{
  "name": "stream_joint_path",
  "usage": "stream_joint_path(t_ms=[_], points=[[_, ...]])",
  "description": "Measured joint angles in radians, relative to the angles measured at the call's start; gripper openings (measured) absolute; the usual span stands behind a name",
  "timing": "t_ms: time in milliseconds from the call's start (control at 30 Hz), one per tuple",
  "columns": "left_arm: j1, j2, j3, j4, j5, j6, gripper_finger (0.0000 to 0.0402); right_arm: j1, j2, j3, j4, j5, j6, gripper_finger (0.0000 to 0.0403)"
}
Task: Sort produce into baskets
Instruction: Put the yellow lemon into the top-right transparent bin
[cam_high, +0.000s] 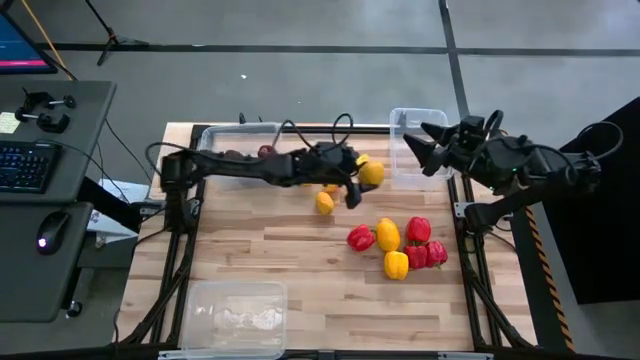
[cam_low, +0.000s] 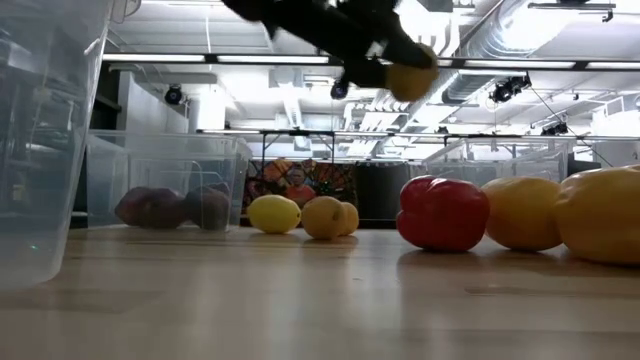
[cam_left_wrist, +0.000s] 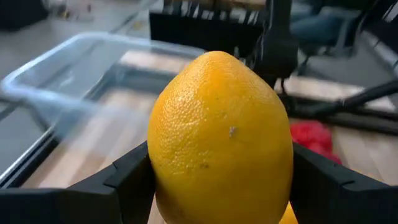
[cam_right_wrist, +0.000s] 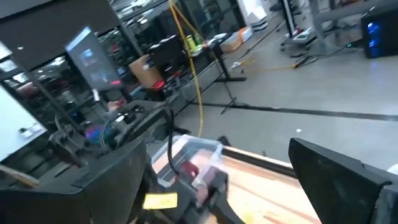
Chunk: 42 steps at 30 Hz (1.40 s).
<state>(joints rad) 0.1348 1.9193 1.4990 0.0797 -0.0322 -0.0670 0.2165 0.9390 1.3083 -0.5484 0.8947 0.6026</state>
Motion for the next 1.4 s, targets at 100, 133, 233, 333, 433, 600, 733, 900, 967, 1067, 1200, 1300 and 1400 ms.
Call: stream_joint_path(t_ms=[100, 133, 233, 333, 433, 600, 733, 900, 967, 1067, 1200, 1300, 1400], points=[[0.009, 0.08, 0.0, 0.205, 0.046, -0.016, 0.0269, -0.008, 0.005, 0.0, -0.004, 0.015, -0.005, 0.0383], [0.012, 0.103, 0.0, 0.269, 0.051, -0.021, 0.0269, -0.011, 0.005, 0.0, -0.004, 0.015, 0.0, 0.0383], [0.028, 0.173, 0.009, 0.413, 0.029, -0.026, 0.0269, -0.015, 0.004, 0.0, -0.003, 0.021, 0.024, 0.0383], [0.056, 0.237, 0.069, 0.429, -0.005, -0.027, 0.0269, -0.015, 0.005, 0.0, -0.002, 0.02, 0.025, 0.0383], [0.079, 0.297, 0.157, 0.429, -0.005, -0.051, 0.027, -0.015, 0.009, 0.0, -0.002, 0.018, 0.025, 0.0383], [0.096, 0.391, 0.337, 0.41, 0.036, -0.061, 0.027, -0.015, 0.025, 0.0, -0.003, 0.01, 0.027, 0.0383], [0.102, 0.47, 0.467, 0.347, 0.051, -0.033, 0.027, -0.015, 0.043, 0.0, -0.002, 0.011, 0.04, 0.0383], [0.102, 0.513, 0.524, 0.331, -0.022, 0.017, 0.027, -0.015, 0.059, 0.0, 0.003, 0.014, 0.073, 0.0383], [0.102, 0.512, 0.526, 0.329, -0.032, 0.016, 0.0271, -0.015, 0.064, 0.0, 0.019, 0.023, 0.071, 0.0383], [0.103, 0.511, 0.526, 0.32, -0.033, 0.024, 0.0273, -0.015, 0.069, 0.0, 0.055, 0.057, 0.069, 0.0383], [0.102, 0.511, 0.526, 0.294, -0.034, 0.02, 0.0276, -0.015, 0.069, 0.0, 0.112, 0.091, 0.04, 0.0383], [0.102, 0.511, 0.526, 0.27, -0.034, 0.019, 0.0276, -0.015, 0.07, 0.0, 0.148, 0.1, 0.01, 0.0383], [0.102, 0.511, 0.526, 0.278, -0.034, 0.019, 0.0276, -0.015, 0.07, 0.0, 0.165, 0.101, -0.006, 0.0383]])
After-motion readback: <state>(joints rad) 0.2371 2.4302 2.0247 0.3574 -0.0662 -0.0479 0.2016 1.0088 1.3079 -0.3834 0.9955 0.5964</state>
